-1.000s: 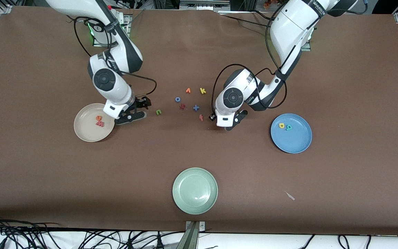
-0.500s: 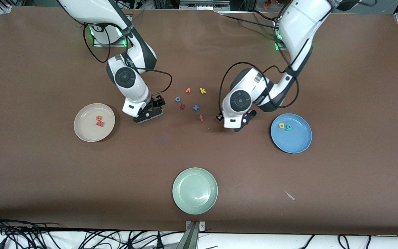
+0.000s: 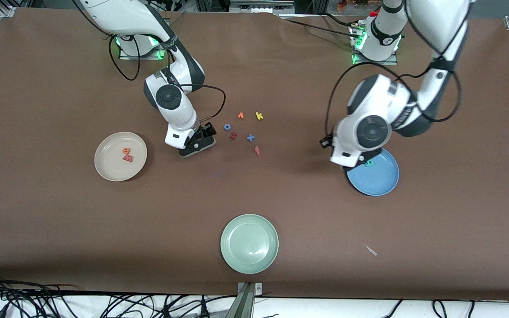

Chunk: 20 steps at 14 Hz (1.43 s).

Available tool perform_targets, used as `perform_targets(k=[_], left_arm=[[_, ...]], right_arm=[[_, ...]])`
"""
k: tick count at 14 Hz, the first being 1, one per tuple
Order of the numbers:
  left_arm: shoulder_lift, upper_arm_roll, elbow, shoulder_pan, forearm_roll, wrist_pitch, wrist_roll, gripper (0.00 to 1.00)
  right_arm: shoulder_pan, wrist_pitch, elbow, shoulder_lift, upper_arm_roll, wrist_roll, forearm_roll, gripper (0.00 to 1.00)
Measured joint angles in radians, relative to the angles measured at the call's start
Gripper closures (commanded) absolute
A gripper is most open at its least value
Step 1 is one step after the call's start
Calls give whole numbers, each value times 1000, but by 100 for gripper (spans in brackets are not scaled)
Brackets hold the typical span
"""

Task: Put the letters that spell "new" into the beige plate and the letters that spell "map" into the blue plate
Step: 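Drop the m on the blue plate while the right gripper reaches the green u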

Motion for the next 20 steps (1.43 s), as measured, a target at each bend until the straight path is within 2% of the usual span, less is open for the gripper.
perform_targets(k=[4,5,8,11,12,13,14,15,17,19,20], left_arm=[[-16,9,-3,96,71,76,234,100],[-6,9,-7,103,103,106,248,100],[57,9,-23,111,200,186,255,100],[113,8,-26,112,223,221,290,100],[121,8,-26,113,225,222,329,92],[123,8,-26,117,226,222,384,60],[123,8,-26,128,226,222,448,13],[123,8,-26,145,226,222,508,0],[123,9,-25,180,226,226,592,0],[121,7,-17,194,226,233,619,0],[119,5,-7,194,226,235,623,0]], right_arm=[[16,22,-10,10,0,-1,-13,27],[20,22,-10,11,0,-1,-13,33],[26,23,-10,11,0,-2,-15,41],[26,23,-10,11,-1,-18,-19,48],[26,23,-10,11,-2,-22,-19,50],[26,23,-10,11,-2,-24,-19,51],[26,23,-10,11,-2,-25,-19,53],[26,23,-11,11,-2,-26,-19,57],[26,23,-11,11,-3,-27,-19,65],[26,23,-11,11,-4,-27,-21,83],[26,23,-11,10,-5,-27,-22,85]])
